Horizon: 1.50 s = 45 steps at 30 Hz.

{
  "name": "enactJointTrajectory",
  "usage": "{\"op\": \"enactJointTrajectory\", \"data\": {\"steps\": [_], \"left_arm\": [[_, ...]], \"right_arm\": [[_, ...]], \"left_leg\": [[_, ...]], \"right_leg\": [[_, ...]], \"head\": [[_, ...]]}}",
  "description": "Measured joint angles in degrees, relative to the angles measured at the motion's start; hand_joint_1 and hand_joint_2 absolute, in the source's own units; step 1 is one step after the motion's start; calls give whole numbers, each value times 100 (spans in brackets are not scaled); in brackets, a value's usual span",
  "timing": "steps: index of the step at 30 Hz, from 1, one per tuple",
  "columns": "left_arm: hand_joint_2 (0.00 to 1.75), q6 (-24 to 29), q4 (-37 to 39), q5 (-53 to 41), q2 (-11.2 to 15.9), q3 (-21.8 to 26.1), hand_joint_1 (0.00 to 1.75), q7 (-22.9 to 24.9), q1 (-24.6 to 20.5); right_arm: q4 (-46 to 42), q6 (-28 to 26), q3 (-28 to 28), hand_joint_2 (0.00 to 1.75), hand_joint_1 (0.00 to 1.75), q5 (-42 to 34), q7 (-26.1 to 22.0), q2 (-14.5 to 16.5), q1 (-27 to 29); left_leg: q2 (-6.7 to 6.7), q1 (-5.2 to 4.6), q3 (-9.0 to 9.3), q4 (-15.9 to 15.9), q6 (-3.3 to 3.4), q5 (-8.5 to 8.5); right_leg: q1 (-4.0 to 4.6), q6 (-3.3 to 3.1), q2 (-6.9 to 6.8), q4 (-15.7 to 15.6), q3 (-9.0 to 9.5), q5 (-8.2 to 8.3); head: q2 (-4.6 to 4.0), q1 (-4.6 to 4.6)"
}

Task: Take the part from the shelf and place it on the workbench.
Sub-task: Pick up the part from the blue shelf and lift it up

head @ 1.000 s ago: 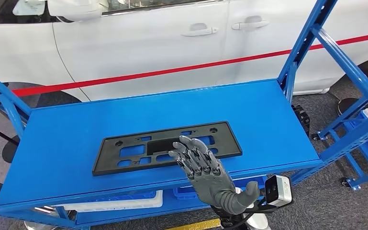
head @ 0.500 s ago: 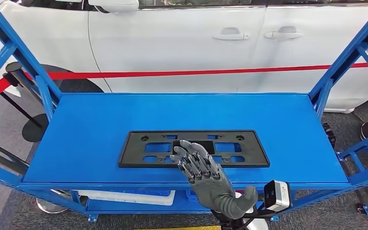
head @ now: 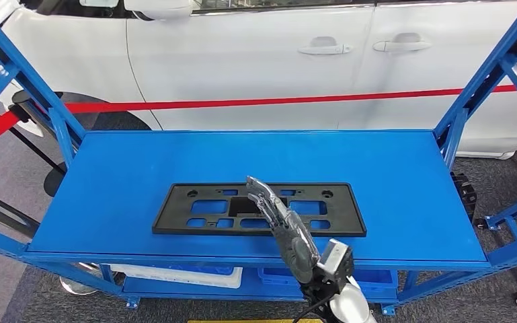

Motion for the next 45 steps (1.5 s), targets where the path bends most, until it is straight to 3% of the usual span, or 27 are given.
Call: {"op": "enactJointTrajectory", "data": {"steps": [1, 2, 4, 6, 10, 12, 14, 15, 16, 18, 20, 21, 25, 27, 29, 30, 31, 32, 35, 37, 40, 42, 44, 45], "left_arm": [[0, -6, 0, 6, -1, 1, 0, -5, 6], [0, -12, 0, 10, -2, 1, 0, -11, 11], [0, -17, 0, 13, -2, 1, 0, -21, 9], [0, -27, 0, 8, -3, 1, 0, -27, -1], [0, -125, 0, -26, -9, 1, 0, -70, 21], [0, -172, 0, -53, -13, 1, 0, -99, 26], [0, -209, 0, -74, -14, -1, 0, -110, 30], [0, -222, 0, -78, -15, -1, 0, -112, 37], [0, -234, 0, -82, -16, -1, 0, -113, 44], [0, -259, 0, -88, -23, -2, 0, -115, 52], [0, -281, 0, -98, -28, -4, 0, -121, 51], [0, -287, 0, -105, -29, -5, 0, -122, 50], [0, -297, 0, -112, -29, -6, 0, -104, 49], [0, -290, 0, -101, -29, -5, 0, -96, 49], [0, -283, 0, -87, -29, -5, 0, -95, 51], [0, -281, 0, -83, -29, -5, 0, -95, 55], [0, -281, 0, -82, -29, -5, 0, -95, 60], [0, -281, 0, -82, -29, -5, 0, -96, 62], [0, -282, 0, -81, -28, -5, 0, -99, 51], [0, -283, 0, -80, -27, -5, 0, -102, 40], [0, -284, 0, -79, -32, -5, 0, -104, 47], [0, -288, 0, -76, -37, -5, 0, -112, 39], [0, -298, 0, -74, -40, -5, 0, -122, 32], [0, -303, 0, -74, -43, -5, 0, -126, 34]], "right_arm": [[21, -393, 6, 0, 0, 485, 120, -4, 7], [34, -781, 15, 0, 0, 980, 238, -9, 15], [48, -1263, 48, 0, 0, 1627, 366, -18, 29], [61, -1484, 85, 0, 0, 1950, 430, -24, 47], [86, -2234, 148, 0, 0, 2939, 597, -79, 173], [89, -2619, 174, 0, 0, 3379, 668, -133, 248], [93, -2853, 195, 0, 0, 3635, 733, -186, 341], [94, -2936, 206, 0, 0, 3722, 757, -212, 391], [95, -3013, 220, 0, 0, 3805, 793, -232, 432], [93, -3175, 253, 87, 0, 3994, 879, -260, 477], [90, -3298, 286, 175, 0, 4149, 960, -272, 496], [89, -3340, 300, 175, 0, 4206, 985, -278, 511], [69, -3444, 374, 175, 0, 4378, 1055, -298, 558], [38, -3486, 419, 175, 0, 4475, 1081, -300, 551], [25, -3531, 453, 175, 0, 4625, 1143, -300, 546], [26, -3558, 468, 175, 0, 4705, 1179, -300, 541], [26, -3581, 484, 175, 0, 4762, 1208, -300, 534], [26, -3600, 502, 175, 0, 4805, 1226, -300, 523], [26, -3652, 554, 175, 0, 4883, 1245, -300, 477], [27, -3685, 584, 175, 0, 4933, 1242, -302, 448], [30, -3712, 619, 175, 0, 5026, 1257, -308, 410], [39, -3760, 635, 175, 0, 5166, 1302, -316, 373], [63, -3826, 658, 175, 0, 5345, 1369, -332, 353], [80, -3855, 673, 175, 0, 5427, 1399, -342, 352]], "left_leg": [[2, -1, 31, -53, 17, 90], [4, -5, 169, -328, 47, 269], [27, -37, 574, -1150, 141, 616], [49, -81, 784, -1599, 204, 722], [26, -58, 845, -1748, 272, 781], [26, -34, 872, -1809, 313, 816], [22, -32, 866, -1809, 334, 816], [19, -30, 864, -1804, 331, 813], [14, -26, 865, -1798, 325, 808], [2, -13, 867, -1762, 289, 783], [-7, -25, 843, -1687, 219, 736], [-11, -31, 830, -1659, 182, 718], [-5, -4, 796, -1570, 53, 637], [7, 12, 606, -1125, 4, 355], [10, 17, 278, -402, -26, 15], [10, 17, 164, -152, -32, -53], [10, 16, 142, -99, -27, -11], [10, 14, 227, -266, -11, 131], [24, -21, 747, -1336, 100, 607], [30, -58, 866, -1632, 157, 644], [22, -41, 896, -1727, 233, 700], [29, -10, 928, -1796, 293, 758], [31, -20, 913, -1799, 317, 772], [30, -22, 908, -1796, 317, 771]], "right_leg": [[13, -2, -5, 1, 5, -1], [25, -5, -8, 1, 14, -4], [54, -2, -10, 5, 27, -11], [56, 31, -13, 10, 9, -9], [36, 157, -8, 71, -8, -69], [14, 215, 19, 498, -200, -339], [-16, 259, 28, 1179, -544, -643], [-31, 277, 29, 1380, -650, -679], [-46, 291, 28, 1389, -664, -607], [-78, 309, 28, 832, -394, -244], [-82, 288, 41, 228, -104, -20], [-74, 259, 49, 85, -41, 6], [-49, 102, 52, 35, -44, 16], [-58, 43, 38, 20, -40, 28], [-42, 16, 23, 21, -46, 26], [-32, 12, 18, 22, -46, 25], [-23, 10, 16, 23, -43, 24], [-16, 9, 16, 24, -35, 23], [5, 25, 19, 29, -17, 20], [8, 74, 15, 27, -29, 28], [1, 176, 16, 46, -33, 6], [-5, 223, 32, 391, -181, -235], [-20, 253, 42, 1109, -519, -603], [-27, 266, 43, 1412, -666, -701]], "head": [[0, 0], [0, 0], [0, 3], [0, 3], [0, 7], [0, 16], [-1, 19], [-1, 19], [-1, 19], [0, 20], [0, 18], [0, 14], [0, 6], [-1, -2], [-1, -5], [-1, -5], [0, -5], [0, -5], [-1, -4], [0, -3], [0, -2], [0, 6], [0, 10], [0, 10]]}}
